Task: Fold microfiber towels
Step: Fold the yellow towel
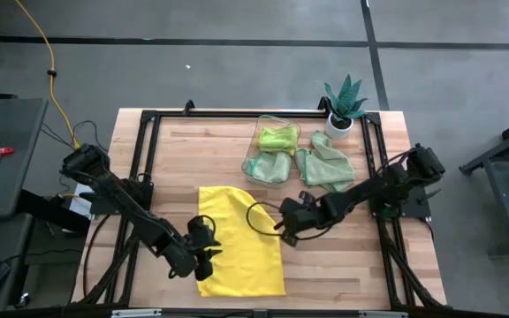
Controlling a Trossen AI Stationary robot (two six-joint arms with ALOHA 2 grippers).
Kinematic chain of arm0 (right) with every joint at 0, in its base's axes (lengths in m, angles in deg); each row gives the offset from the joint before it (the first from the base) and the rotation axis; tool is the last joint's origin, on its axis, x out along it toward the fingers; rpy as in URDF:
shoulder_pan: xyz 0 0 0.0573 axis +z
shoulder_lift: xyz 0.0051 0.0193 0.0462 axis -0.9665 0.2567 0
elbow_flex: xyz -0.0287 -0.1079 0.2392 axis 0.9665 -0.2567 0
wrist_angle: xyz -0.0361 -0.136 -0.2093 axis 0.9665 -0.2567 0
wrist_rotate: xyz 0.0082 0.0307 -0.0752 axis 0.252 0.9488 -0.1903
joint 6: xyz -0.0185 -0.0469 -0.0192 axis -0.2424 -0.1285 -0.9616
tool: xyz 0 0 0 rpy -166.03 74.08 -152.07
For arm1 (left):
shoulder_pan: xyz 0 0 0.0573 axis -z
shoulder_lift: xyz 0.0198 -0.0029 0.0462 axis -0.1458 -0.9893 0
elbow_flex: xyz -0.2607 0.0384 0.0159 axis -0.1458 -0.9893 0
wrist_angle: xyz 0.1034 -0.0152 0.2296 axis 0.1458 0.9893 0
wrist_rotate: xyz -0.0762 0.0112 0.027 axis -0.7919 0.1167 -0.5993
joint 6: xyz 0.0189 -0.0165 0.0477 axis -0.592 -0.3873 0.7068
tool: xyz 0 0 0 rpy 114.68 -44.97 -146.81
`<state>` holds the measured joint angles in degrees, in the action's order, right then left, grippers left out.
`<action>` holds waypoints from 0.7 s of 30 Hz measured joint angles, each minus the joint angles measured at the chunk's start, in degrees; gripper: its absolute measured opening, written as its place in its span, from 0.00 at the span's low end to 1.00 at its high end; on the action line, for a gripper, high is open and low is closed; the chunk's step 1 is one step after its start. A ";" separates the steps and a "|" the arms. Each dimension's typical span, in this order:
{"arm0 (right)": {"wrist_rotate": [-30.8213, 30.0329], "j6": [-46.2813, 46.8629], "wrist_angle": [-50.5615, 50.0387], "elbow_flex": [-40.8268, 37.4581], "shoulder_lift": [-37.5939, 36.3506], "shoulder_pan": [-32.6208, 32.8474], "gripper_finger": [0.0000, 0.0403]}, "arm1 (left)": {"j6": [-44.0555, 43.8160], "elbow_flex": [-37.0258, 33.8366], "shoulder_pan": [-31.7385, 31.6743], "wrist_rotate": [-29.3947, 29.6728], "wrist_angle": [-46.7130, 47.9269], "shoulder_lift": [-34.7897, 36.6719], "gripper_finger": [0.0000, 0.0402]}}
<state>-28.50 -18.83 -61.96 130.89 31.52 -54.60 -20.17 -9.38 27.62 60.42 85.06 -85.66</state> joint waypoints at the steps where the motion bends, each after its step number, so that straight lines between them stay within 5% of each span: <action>1: 0.09 1.29 2.69 -1.62 0.00 -0.49 0.15 | -0.26 0.00 0.04 -0.04 0.11 -1.00 0.21; 5: -0.06 5.36 14.17 -6.97 0.10 -1.69 0.03 | -4.37 -0.02 0.87 -0.32 -0.95 -5.61 0.03; 13: 0.97 10.42 24.33 -9.43 7.17 -2.29 0.01 | -13.42 0.37 4.46 -5.79 -3.97 -15.11 0.01; 21: 4.92 9.08 29.77 -1.66 14.26 -1.06 0.00 | -21.38 0.33 10.13 -1.91 -0.26 -15.55 0.00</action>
<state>-23.58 -9.75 -32.19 129.23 45.79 -55.65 -41.55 -9.05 37.75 58.51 84.80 -101.21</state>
